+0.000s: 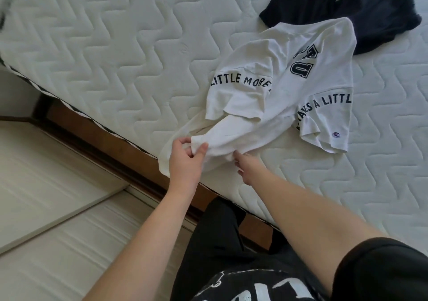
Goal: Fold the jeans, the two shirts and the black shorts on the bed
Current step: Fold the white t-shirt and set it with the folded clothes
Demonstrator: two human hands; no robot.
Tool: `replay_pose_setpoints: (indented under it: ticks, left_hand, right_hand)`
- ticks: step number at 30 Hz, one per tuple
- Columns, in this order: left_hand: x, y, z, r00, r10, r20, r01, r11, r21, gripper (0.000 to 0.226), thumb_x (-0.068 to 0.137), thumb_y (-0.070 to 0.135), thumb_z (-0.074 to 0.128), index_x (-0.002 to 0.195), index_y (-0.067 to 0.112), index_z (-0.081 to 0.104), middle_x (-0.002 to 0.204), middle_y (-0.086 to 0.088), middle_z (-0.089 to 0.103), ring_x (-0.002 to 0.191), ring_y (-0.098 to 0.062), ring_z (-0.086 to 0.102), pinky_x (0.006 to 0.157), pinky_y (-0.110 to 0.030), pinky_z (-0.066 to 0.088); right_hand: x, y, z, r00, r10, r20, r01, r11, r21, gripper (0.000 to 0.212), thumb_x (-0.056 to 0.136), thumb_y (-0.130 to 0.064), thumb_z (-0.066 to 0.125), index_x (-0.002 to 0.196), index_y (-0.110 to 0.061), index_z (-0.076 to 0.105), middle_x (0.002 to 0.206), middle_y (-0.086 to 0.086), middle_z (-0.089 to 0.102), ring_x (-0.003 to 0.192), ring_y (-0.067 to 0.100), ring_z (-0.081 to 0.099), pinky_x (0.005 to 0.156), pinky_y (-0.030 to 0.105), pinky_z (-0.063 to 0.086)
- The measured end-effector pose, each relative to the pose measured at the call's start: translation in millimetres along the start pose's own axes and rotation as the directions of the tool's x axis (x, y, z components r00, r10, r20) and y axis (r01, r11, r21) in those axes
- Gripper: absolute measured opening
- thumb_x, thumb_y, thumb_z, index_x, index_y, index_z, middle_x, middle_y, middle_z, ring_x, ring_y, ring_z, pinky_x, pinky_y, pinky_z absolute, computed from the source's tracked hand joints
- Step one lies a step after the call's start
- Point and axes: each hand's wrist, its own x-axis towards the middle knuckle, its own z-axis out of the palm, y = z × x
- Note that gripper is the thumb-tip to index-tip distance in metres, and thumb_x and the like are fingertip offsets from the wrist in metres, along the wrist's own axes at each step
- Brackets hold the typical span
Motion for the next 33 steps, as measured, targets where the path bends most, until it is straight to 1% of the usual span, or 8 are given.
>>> replay_pose_setpoints:
  ticks: [4, 9, 13, 18, 22, 28, 31, 33]
  left_hand:
    - [-11, 13, -8, 0.990, 0.096, 0.104, -0.101, 0.994, 0.041, 0.042, 0.093, 0.031, 0.067, 0.124, 0.049, 0.046, 0.091, -0.020, 0.068, 0.086, -0.029, 0.066, 0.085, -0.041, 0.057]
    - [-30, 27, -10, 0.976, 0.116, 0.186, -0.178, 0.915, 0.363, 0.034, 0.094, 0.037, 0.063, 0.125, 0.023, 0.064, 0.094, 0.002, 0.062, 0.088, -0.013, 0.059, 0.088, -0.035, 0.053]
    - [-50, 34, -6, 0.968, 0.138, 0.207, -0.227, 0.831, 0.507, 0.027, 0.095, 0.032, 0.062, 0.115, 0.015, 0.067, 0.117, -0.007, 0.065, 0.097, -0.023, 0.061, 0.085, -0.034, 0.050]
    - [-83, 44, 17, 0.938, 0.171, 0.302, -0.327, 0.729, 0.601, 0.018, 0.098, 0.032, 0.056, 0.096, 0.015, 0.058, 0.108, -0.001, 0.047, 0.091, -0.018, 0.047, 0.078, -0.026, 0.034]
    - [-127, 49, 44, 0.905, 0.172, 0.390, -0.363, 0.790, 0.494, 0.018, 0.100, 0.035, 0.051, 0.095, 0.019, 0.054, 0.091, 0.001, 0.060, 0.088, -0.021, 0.057, 0.068, -0.031, 0.037]
    - [-198, 54, 97, 0.800, 0.268, 0.537, -0.474, 0.831, 0.291, 0.018, 0.097, 0.033, 0.059, 0.112, 0.023, 0.062, 0.096, 0.006, 0.070, 0.087, -0.014, 0.066, 0.083, -0.033, 0.055]
    - [-234, 69, 123, 0.767, 0.274, 0.580, -0.433, 0.889, 0.152, 0.026, 0.098, 0.032, 0.059, 0.118, 0.016, 0.065, 0.097, -0.002, 0.073, 0.088, -0.019, 0.070, 0.080, -0.029, 0.058]
    - [-256, 83, 138, 0.748, 0.311, 0.587, -0.444, 0.891, 0.094, 0.029, 0.098, 0.034, 0.059, 0.119, 0.016, 0.065, 0.098, -0.005, 0.074, 0.089, -0.021, 0.071, 0.083, -0.033, 0.059]
  right_hand:
    - [-20, 5, -15, 0.994, -0.106, 0.016, 0.099, 0.960, 0.262, 0.043, 0.095, -0.044, 0.055, 0.131, -0.021, 0.051, 0.123, -0.002, 0.059, 0.118, 0.016, 0.054, 0.103, 0.031, 0.038]
    - [-59, 13, -67, 0.972, -0.234, -0.006, 0.205, 0.840, 0.503, 0.015, 0.096, -0.016, 0.047, 0.105, -0.011, 0.059, 0.092, 0.006, 0.061, 0.083, 0.018, 0.059, 0.092, 0.032, 0.048]
    - [-93, 17, -110, 0.958, -0.282, -0.044, 0.270, 0.848, 0.457, 0.017, 0.096, -0.016, 0.046, 0.104, -0.006, 0.058, 0.083, 0.008, 0.059, 0.072, 0.018, 0.059, 0.072, 0.029, 0.056]
    - [-131, 27, -157, 0.936, -0.328, -0.129, 0.351, 0.841, 0.411, 0.016, 0.097, -0.013, 0.048, 0.095, -0.005, 0.061, 0.083, 0.011, 0.063, 0.073, 0.021, 0.061, 0.073, 0.030, 0.055]
    - [-156, 41, -195, 0.918, -0.358, -0.168, 0.395, 0.805, 0.444, 0.018, 0.098, -0.013, 0.047, 0.095, -0.004, 0.062, 0.083, 0.011, 0.064, 0.072, 0.021, 0.063, 0.064, 0.027, 0.055]
    - [-178, 65, -257, 0.888, -0.415, -0.197, 0.456, 0.741, 0.493, 0.022, 0.099, -0.014, 0.047, 0.110, 0.000, 0.059, 0.097, 0.013, 0.067, 0.087, 0.024, 0.066, 0.084, 0.035, 0.054]
    - [-190, 80, -277, 0.845, -0.524, -0.104, 0.532, 0.805, 0.265, 0.022, 0.099, -0.012, 0.043, 0.116, -0.014, 0.057, 0.113, 0.005, 0.068, 0.105, 0.019, 0.066, 0.092, 0.034, 0.046]
    - [-196, 93, -287, 0.809, -0.586, -0.052, 0.588, 0.804, 0.084, 0.044, 0.092, 0.001, 0.042, 0.129, -0.021, 0.050, 0.130, 0.000, 0.062, 0.120, 0.016, 0.058, 0.093, 0.032, 0.044]
